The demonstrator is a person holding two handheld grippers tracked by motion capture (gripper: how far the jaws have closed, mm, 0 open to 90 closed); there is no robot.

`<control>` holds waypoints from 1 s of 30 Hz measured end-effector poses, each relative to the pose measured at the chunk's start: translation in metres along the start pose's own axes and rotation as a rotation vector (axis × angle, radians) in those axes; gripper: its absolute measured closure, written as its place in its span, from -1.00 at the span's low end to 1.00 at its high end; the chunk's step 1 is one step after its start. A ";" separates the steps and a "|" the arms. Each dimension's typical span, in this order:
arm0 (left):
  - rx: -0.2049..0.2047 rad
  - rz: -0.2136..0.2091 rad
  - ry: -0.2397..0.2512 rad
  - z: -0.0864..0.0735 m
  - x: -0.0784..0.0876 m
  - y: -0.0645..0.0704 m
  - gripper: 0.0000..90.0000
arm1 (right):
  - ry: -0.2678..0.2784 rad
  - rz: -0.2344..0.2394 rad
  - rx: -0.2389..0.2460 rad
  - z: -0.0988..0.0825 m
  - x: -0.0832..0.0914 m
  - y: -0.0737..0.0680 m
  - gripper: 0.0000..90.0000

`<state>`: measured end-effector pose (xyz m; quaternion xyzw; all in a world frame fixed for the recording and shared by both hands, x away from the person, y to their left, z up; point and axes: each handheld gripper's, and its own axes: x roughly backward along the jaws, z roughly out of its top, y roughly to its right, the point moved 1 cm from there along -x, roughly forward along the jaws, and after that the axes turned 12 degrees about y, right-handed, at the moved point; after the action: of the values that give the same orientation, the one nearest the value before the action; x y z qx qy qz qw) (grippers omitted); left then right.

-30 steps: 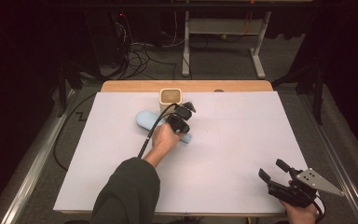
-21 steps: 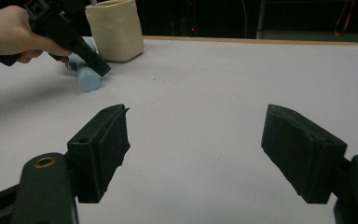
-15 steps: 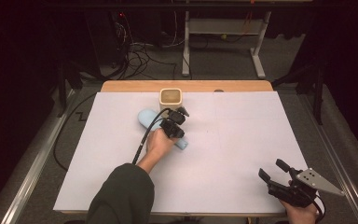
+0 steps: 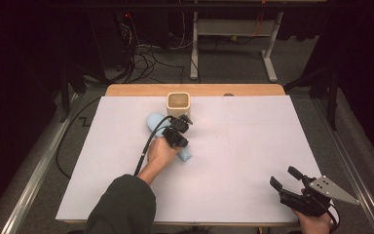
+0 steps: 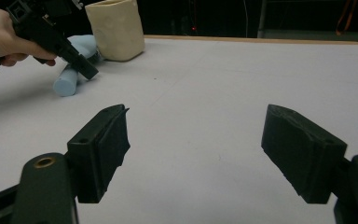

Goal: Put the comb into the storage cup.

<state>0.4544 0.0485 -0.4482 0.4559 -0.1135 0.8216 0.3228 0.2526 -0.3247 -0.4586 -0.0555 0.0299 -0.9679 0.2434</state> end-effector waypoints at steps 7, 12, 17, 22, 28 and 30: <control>0.006 0.005 -0.004 -0.004 0.004 -0.004 0.99 | 0.003 -0.001 -0.001 0.000 0.000 0.000 -0.48; 0.021 0.002 0.001 -0.009 0.006 -0.008 0.99 | 0.001 -0.004 0.002 0.000 0.001 0.000 -0.47; 0.024 0.004 0.000 -0.011 0.009 -0.011 0.99 | 0.002 -0.004 0.002 0.000 0.001 0.000 -0.47; 0.032 0.008 0.003 -0.013 0.011 -0.012 0.99 | 0.000 -0.003 -0.001 0.000 0.001 0.000 -0.47; 0.033 0.015 -0.005 -0.016 0.014 -0.015 0.99 | 0.003 -0.001 -0.002 0.000 0.001 0.000 -0.47; 0.034 0.017 -0.007 -0.017 0.015 -0.015 0.99 | 0.002 -0.002 -0.003 0.000 0.001 0.001 -0.47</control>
<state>0.4471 0.0747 -0.4464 0.4633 -0.1043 0.8246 0.3075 0.2523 -0.3255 -0.4587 -0.0549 0.0313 -0.9681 0.2424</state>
